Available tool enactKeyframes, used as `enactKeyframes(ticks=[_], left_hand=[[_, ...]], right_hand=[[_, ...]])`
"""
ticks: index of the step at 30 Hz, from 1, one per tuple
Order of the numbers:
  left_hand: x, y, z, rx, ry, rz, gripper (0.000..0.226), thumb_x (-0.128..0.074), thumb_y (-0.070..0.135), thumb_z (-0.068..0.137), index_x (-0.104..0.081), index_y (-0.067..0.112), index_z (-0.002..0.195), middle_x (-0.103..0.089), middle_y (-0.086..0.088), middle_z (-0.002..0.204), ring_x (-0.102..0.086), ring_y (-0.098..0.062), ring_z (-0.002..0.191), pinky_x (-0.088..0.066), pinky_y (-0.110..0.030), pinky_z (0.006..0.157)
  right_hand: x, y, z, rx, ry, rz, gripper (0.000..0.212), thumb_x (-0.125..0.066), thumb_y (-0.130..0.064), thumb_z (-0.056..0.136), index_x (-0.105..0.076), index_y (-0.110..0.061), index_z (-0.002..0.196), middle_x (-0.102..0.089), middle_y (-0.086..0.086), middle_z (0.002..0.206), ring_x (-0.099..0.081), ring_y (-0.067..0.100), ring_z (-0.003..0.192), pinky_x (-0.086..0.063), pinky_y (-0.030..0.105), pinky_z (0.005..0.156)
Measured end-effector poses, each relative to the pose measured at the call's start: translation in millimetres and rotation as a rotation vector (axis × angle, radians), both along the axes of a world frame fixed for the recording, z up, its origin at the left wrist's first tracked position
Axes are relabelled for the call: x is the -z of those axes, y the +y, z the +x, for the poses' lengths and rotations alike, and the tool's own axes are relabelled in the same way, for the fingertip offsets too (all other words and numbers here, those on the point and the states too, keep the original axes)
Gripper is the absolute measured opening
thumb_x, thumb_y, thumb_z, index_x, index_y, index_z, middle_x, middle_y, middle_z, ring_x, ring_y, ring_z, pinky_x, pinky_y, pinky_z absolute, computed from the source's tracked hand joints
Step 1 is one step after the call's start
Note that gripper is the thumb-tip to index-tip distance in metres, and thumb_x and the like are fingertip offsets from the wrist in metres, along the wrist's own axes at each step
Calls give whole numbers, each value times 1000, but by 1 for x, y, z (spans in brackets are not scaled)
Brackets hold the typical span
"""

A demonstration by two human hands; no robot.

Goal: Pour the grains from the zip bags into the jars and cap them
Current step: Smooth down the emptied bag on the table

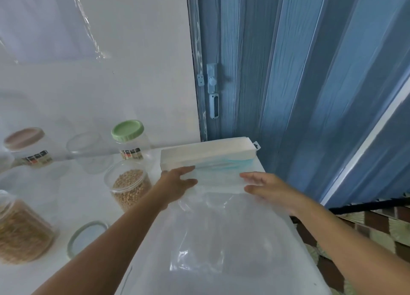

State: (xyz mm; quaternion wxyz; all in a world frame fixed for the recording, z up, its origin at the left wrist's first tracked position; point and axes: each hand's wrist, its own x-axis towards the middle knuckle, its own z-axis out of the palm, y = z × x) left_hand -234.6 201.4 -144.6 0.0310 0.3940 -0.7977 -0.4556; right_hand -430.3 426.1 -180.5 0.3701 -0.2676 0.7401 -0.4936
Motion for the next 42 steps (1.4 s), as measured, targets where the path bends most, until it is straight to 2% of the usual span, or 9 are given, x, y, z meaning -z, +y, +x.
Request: enactKeyframes(ticks=[3, 5, 7, 12, 16, 19, 26, 35, 42], left_hand=[[-13, 6, -19, 89, -286, -500, 55, -53, 44, 106, -32, 49, 157, -26, -17, 153, -39, -38, 133, -34, -46, 116], [-18, 4, -32, 84, -297, -682, 59, -49, 39, 108, -25, 45, 161, -26, -15, 157, -26, -39, 142, -31, -51, 116], [-14, -5, -43, 103, -287, -771, 60, -48, 27, 108, -25, 38, 163, -37, -10, 158, -31, -37, 142, -34, -52, 113], [3, -35, -57, 136, -320, -732, 67, -46, 7, 102, -32, 33, 161, -57, -3, 150, -48, -31, 137, -39, -42, 112], [13, -49, -58, 72, -168, -597, 57, -49, 6, 101, -51, 33, 151, -70, -4, 125, -63, -27, 113, -54, -39, 101], [12, -56, -60, 38, -49, -570, 55, -54, 3, 99, -58, 29, 147, -72, -4, 115, -61, -18, 98, -48, -27, 97], [-18, -64, -57, 41, 116, -618, 56, -58, 0, 97, -59, 27, 146, -75, -4, 110, -63, -19, 98, -43, -22, 92], [-14, -47, -47, 112, 143, -660, 52, -54, -1, 101, -59, 24, 147, -73, -9, 118, -66, -24, 111, -45, -27, 101], [21, -39, -46, 145, -11, -599, 53, -49, 3, 103, -56, 31, 148, -69, -8, 124, -65, -24, 110, -51, -32, 96]], right_hand=[[1, 0, -4, -13, -10, -5, 40, -72, -18, 97, -67, -41, 129, -64, -19, 132, -68, 8, 112, -58, 29, 94], [-1, 1, -5, -41, -1, 1, 41, -71, -19, 98, -67, -40, 133, -63, -21, 132, -67, 6, 110, -57, 22, 85], [-3, 2, -6, -62, 25, 6, 42, -71, -21, 98, -66, -40, 135, -62, -22, 132, -66, 3, 108, -53, 16, 77], [0, 2, -6, -52, 48, 12, 40, -71, -24, 97, -67, -46, 130, -62, -22, 134, -66, 1, 107, -55, 18, 82], [-2, 2, -6, -63, 62, 22, 42, -69, -23, 98, -65, -43, 134, -60, -27, 136, -62, -7, 109, -50, 9, 71], [-5, -1, -6, -45, 59, 3, 43, -69, -22, 98, -65, -41, 135, -60, -26, 137, -60, -7, 112, -49, 9, 71], [-19, -19, -9, 0, 69, -38, 41, -69, -20, 98, -67, -41, 133, -61, -27, 130, -61, -8, 107, -47, 11, 75], [2, -36, -13, -15, 137, 69, 44, -68, -18, 98, -64, -35, 139, -62, -18, 136, -60, -15, 94, -46, 6, 72], [-4, -45, -13, -131, 416, 269, 40, -66, -35, 98, -64, -40, 138, -60, -14, 143, -58, 5, 126, -46, 23, 105]])
